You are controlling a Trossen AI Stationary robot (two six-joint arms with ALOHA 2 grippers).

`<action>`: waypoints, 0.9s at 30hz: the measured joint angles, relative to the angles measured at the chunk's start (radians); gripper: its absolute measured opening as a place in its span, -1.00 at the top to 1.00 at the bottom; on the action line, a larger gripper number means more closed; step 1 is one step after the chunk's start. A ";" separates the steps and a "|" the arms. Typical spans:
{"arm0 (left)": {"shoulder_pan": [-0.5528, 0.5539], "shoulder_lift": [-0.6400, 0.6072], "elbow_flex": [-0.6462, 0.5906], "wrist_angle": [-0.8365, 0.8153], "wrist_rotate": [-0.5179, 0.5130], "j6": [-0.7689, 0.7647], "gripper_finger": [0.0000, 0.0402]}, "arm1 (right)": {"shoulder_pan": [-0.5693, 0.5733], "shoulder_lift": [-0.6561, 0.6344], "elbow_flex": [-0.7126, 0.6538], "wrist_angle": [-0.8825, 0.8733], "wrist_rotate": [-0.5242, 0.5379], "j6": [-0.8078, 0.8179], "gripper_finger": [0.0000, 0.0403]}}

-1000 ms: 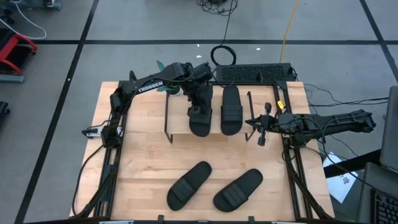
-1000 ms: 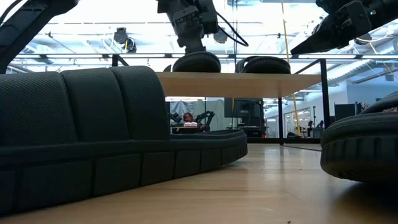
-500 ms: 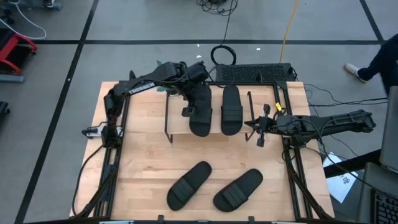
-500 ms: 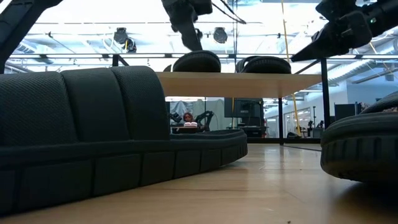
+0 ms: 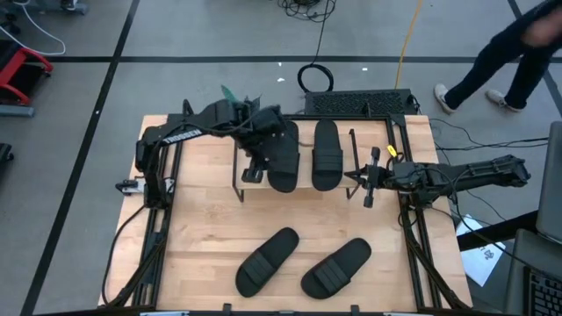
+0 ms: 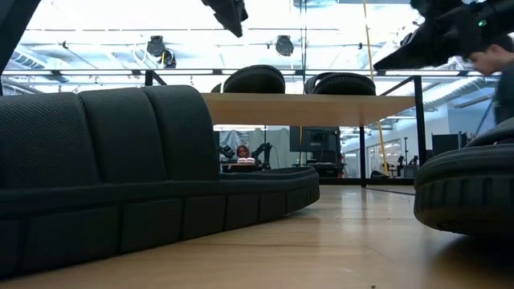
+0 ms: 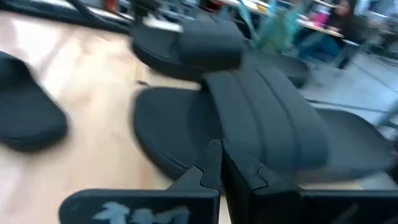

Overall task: Pick and place slides into the shelf
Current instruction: Put the left slide on the shelf

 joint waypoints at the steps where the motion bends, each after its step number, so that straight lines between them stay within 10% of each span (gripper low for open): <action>1: -0.013 0.000 0.000 -0.023 -0.031 -0.025 0.61 | 0.007 -0.004 0.000 0.009 -0.031 0.000 1.00; 4: -0.040 0.000 -0.002 -0.065 -0.100 -0.113 0.93 | 0.039 -0.024 0.000 0.031 -0.104 0.000 1.00; 27: -0.153 -0.001 -0.325 0.101 -0.376 -0.304 1.00 | 0.104 -0.069 0.000 0.060 -0.106 0.001 1.00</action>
